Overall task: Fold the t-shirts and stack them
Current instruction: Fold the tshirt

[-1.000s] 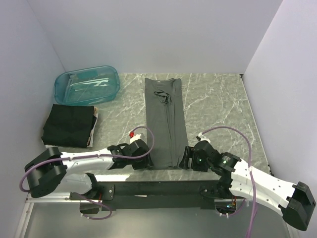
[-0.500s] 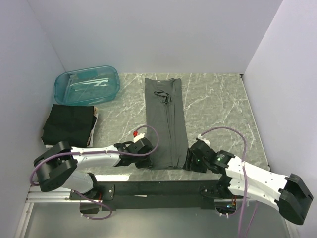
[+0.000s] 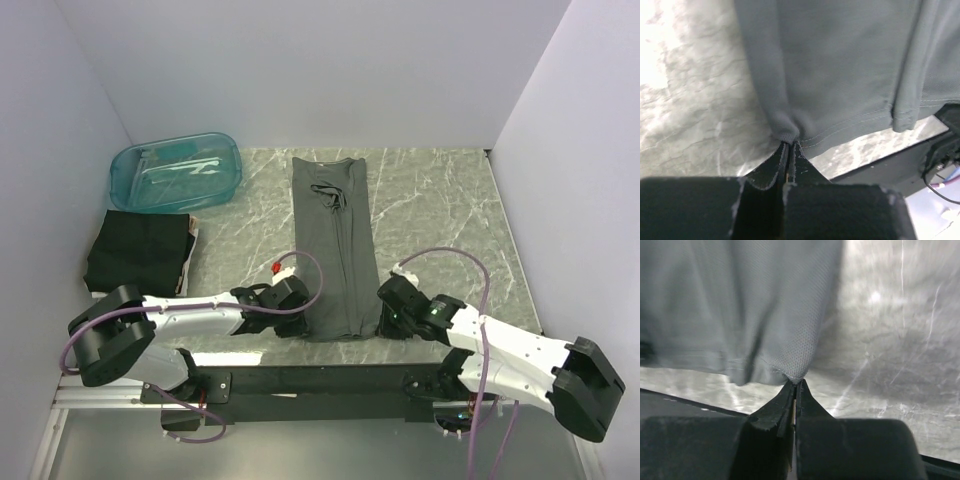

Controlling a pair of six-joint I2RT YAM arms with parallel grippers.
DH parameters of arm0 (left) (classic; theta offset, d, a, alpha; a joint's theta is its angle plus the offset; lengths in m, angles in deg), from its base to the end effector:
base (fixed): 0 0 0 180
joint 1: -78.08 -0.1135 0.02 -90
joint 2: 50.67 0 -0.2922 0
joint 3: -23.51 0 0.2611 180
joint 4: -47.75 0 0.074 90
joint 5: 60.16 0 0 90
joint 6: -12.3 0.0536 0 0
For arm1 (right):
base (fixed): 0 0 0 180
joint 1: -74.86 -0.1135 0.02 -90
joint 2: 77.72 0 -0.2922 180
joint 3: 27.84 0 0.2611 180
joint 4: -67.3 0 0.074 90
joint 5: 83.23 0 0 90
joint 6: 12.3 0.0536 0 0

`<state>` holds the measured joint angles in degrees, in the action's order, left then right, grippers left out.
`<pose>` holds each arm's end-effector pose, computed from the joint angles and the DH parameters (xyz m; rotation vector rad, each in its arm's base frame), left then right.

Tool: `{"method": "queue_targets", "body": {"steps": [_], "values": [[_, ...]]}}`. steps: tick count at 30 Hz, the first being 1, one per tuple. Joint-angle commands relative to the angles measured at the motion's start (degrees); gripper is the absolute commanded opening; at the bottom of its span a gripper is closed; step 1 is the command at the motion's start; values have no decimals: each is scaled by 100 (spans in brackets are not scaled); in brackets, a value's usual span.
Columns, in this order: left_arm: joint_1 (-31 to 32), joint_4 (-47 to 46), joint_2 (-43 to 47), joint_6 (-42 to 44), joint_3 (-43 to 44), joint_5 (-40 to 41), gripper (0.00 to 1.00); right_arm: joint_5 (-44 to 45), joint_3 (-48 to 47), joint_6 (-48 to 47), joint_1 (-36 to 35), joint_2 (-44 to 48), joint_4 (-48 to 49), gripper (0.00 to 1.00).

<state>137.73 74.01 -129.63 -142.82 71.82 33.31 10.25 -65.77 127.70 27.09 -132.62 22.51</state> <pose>0.1333 -0.2212 0.1604 -0.1554 2.7367 -0.6830 0.1113 0.1178 0.1640 0.0741 2.7344 0.4638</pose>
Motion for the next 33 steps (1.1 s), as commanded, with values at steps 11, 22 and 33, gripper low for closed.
{"method": "queue_targets", "body": {"steps": [11,22,33], "values": [[-1183,-584,100,1027,1199,-109,1,908,-1832,-920,707,-503,505,0],[-2151,-489,-699,1643,2482,-109,1,584,-3369,-1625,1744,-1936,1085,0],[-2819,-462,-1657,2029,3449,-495,1,30,-4355,-1818,2236,-3141,1191,0]]}}
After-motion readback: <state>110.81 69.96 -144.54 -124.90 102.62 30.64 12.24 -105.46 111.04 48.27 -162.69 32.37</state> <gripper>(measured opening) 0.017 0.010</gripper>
